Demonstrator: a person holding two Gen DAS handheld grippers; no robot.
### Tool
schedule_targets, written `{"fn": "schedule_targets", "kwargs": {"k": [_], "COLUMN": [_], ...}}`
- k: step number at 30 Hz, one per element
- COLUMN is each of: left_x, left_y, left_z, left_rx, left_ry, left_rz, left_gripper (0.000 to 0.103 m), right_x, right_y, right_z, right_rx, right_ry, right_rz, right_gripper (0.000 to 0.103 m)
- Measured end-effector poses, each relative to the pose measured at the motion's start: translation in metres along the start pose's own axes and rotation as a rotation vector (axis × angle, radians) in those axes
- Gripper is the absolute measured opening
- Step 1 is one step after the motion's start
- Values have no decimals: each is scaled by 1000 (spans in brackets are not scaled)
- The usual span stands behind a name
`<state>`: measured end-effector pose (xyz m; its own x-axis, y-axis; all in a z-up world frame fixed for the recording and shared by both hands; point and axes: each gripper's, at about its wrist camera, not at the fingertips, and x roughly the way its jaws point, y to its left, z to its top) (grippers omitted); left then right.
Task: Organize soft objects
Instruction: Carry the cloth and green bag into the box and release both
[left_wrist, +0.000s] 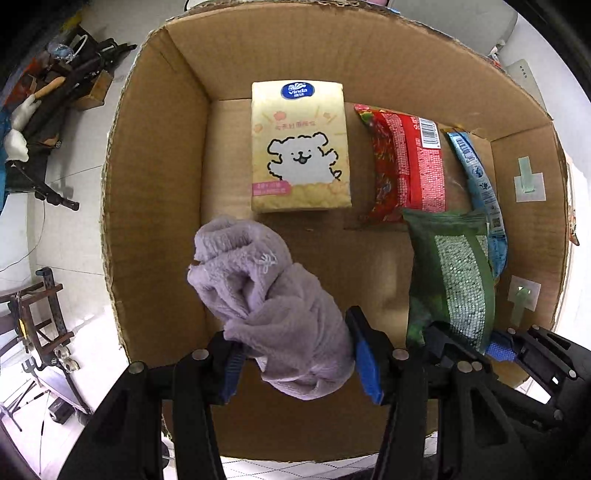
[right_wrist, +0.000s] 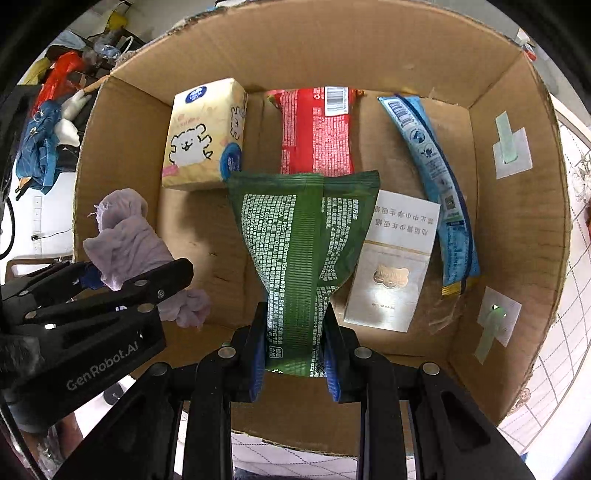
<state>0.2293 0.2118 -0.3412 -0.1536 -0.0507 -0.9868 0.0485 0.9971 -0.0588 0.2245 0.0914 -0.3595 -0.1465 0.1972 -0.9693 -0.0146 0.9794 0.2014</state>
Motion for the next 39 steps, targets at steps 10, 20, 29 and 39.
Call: {"fn": "schedule_targets", "kwargs": {"k": [10, 20, 29, 39], "left_x": [-30, -71, -77, -97], "left_y": [-1, 3, 8, 13], "left_z": [-3, -37, -48, -72], "left_rx": [-36, -25, -29, -66], "left_ry": [-33, -131, -154, -246], "left_rz": [13, -14, 22, 16], "left_gripper": [53, 55, 92, 93], "right_x": [-25, -75, -91, -100], "right_y": [3, -12, -14, -15], "right_z": [-11, -39, -60, -77], "right_rx": [-29, 5, 20, 41], "right_ry": [-52, -133, -169, -234], "right_rz": [-21, -53, -68, -141], "right_gripper": [75, 78, 85, 97]}}
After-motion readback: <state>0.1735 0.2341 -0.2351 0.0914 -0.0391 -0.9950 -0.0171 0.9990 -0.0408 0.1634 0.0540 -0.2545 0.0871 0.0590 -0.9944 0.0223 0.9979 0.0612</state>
